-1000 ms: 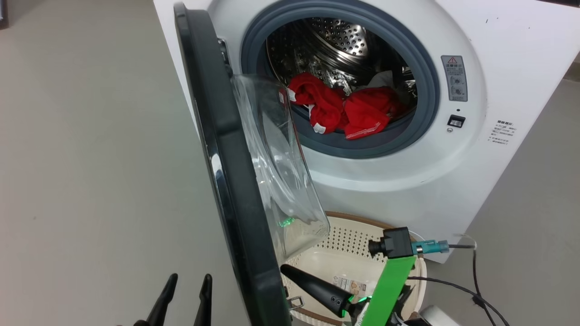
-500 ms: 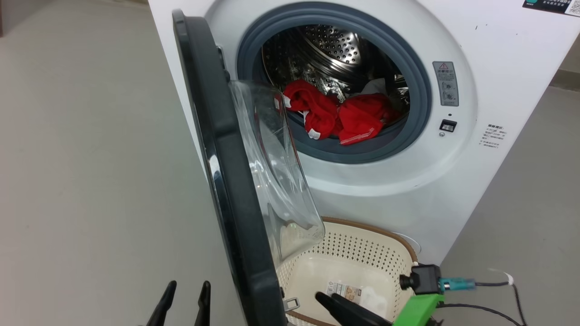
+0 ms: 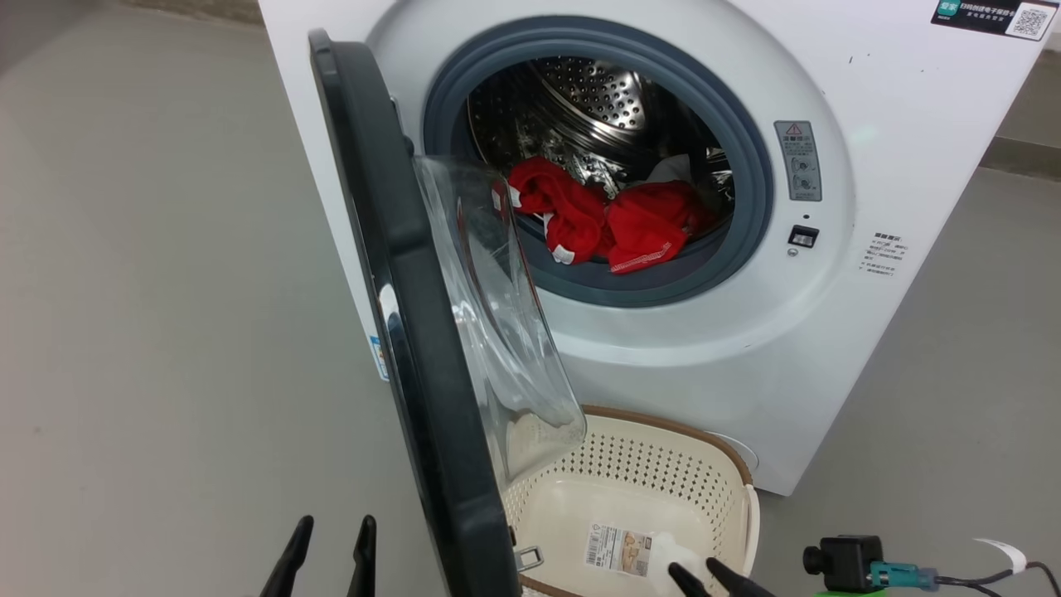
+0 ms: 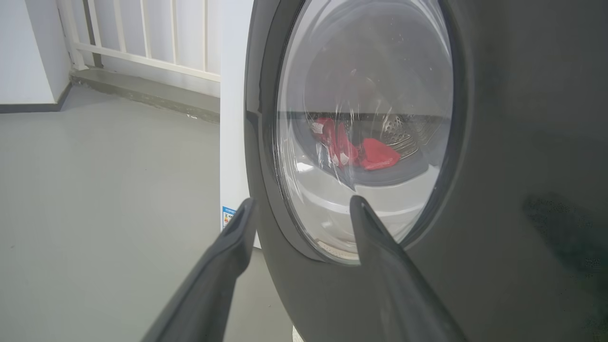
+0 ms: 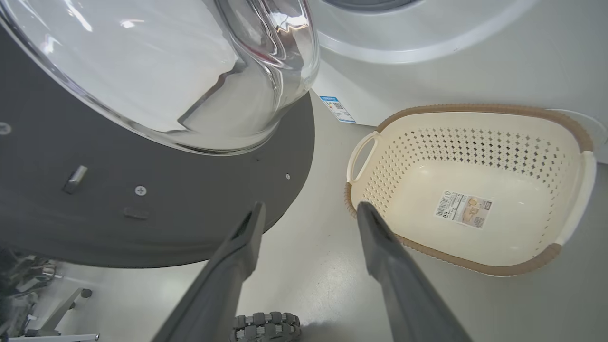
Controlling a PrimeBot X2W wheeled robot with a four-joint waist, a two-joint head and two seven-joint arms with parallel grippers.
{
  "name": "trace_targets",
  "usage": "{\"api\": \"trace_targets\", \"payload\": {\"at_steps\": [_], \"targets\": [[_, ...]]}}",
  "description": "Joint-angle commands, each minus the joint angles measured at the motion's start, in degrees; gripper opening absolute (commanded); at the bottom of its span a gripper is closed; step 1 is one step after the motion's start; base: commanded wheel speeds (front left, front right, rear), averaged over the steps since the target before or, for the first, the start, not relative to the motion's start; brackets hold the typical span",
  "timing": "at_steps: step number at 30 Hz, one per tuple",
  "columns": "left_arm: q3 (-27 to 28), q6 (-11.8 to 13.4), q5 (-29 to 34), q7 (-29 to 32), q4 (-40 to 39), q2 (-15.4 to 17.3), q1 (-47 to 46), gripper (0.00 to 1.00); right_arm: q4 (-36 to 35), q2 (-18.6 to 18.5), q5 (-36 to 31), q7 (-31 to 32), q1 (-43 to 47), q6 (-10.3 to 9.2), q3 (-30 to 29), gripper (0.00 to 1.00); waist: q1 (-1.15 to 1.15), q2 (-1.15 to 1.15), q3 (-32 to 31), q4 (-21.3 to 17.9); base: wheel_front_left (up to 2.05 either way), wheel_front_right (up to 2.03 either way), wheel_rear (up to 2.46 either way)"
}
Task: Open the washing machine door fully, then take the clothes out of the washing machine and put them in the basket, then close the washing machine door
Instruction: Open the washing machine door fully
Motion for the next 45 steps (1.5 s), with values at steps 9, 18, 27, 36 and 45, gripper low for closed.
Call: {"api": "trace_targets", "payload": {"at_steps": [9, 18, 27, 36, 45], "targets": [[2.39, -0.25, 0.70, -0.70, -1.38, 0.26, -0.23, 1.00, 2.60, 1.53, -13.27, -2.06, 1.53, 0.43, -13.09, 1.00, 0.00, 0.00, -0.03, -0.78, 0.00, 0.00, 0.00], [2.66, -0.21, 0.68, -0.70, -1.59, 0.26, -0.38, 1.00, -2.05, 6.58, -36.11, -2.07, 7.78, 0.43, -31.18, 1.00, 0.00, 0.00, 0.17, -0.85, 0.00, 0.00, 0.00], [2.72, -0.11, 0.82, -0.70, -2.03, 0.26, -0.58, 1.00, -8.60, 12.24, -50.86, -2.08, 13.03, 0.43, -42.91, 1.00, 0.00, 0.00, 0.34, -0.53, 0.00, 0.00, 0.00], [2.64, -0.17, 0.92, -0.70, -2.23, 0.26, -0.34, 1.00, -8.76, 14.35, -53.78, -2.08, 14.96, 0.43, -45.43, 1.00, 0.00, 0.00, 0.27, -0.52, 0.00, 0.00, 0.00], [2.93, -0.29, 0.98, -0.70, -2.80, 0.26, -0.71, 0.00, -8.79, 14.97, -54.22, -2.08, 14.94, 0.43, -45.66, 1.00, 0.00, 0.00, -0.02, -0.56, 0.00, 0.00, 0.00]]}}
